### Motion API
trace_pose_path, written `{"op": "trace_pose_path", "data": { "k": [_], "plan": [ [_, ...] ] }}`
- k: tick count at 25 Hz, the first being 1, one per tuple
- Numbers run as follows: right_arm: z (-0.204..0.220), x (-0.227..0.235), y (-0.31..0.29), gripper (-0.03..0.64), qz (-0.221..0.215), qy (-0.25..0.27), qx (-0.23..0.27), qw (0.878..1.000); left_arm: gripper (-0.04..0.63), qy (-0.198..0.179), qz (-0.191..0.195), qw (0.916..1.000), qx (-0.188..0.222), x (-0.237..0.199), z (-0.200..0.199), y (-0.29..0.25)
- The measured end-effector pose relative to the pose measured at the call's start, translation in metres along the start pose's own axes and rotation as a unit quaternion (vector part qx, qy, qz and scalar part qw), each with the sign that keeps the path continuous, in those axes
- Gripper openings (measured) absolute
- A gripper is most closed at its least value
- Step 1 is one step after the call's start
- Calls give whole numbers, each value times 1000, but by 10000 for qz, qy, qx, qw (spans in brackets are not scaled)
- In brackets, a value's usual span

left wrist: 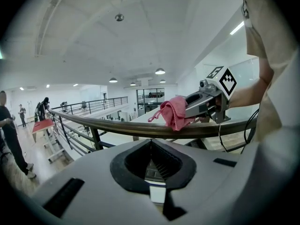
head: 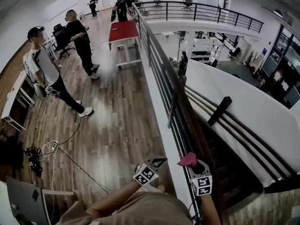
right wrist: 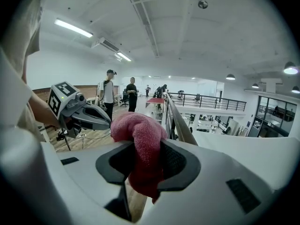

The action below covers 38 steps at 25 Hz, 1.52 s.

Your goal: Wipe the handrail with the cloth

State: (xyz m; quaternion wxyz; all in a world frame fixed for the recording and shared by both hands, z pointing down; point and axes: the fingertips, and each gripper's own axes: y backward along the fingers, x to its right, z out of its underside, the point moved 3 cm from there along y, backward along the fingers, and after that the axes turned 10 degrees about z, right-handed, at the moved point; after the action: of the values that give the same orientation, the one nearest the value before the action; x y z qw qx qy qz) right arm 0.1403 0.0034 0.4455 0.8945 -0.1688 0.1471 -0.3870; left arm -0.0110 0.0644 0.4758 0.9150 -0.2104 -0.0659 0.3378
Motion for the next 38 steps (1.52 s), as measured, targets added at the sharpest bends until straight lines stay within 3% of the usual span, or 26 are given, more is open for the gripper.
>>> {"op": "trace_pose_path", "data": {
  "k": [12,20,38],
  "plan": [
    [-1,29,20,143,577,-159,-5,9982,17,-297,480,9984,-37,-2,-18,-24],
    [-4,44,8,143,960,-379,-97,9946,17,-420,670,9968,113,-35,-34,-37],
    [-114,3,-180,143,1199,-434,-54,9918,17,-440,791,9958,143,-266,-30,-1]
  ]
}}
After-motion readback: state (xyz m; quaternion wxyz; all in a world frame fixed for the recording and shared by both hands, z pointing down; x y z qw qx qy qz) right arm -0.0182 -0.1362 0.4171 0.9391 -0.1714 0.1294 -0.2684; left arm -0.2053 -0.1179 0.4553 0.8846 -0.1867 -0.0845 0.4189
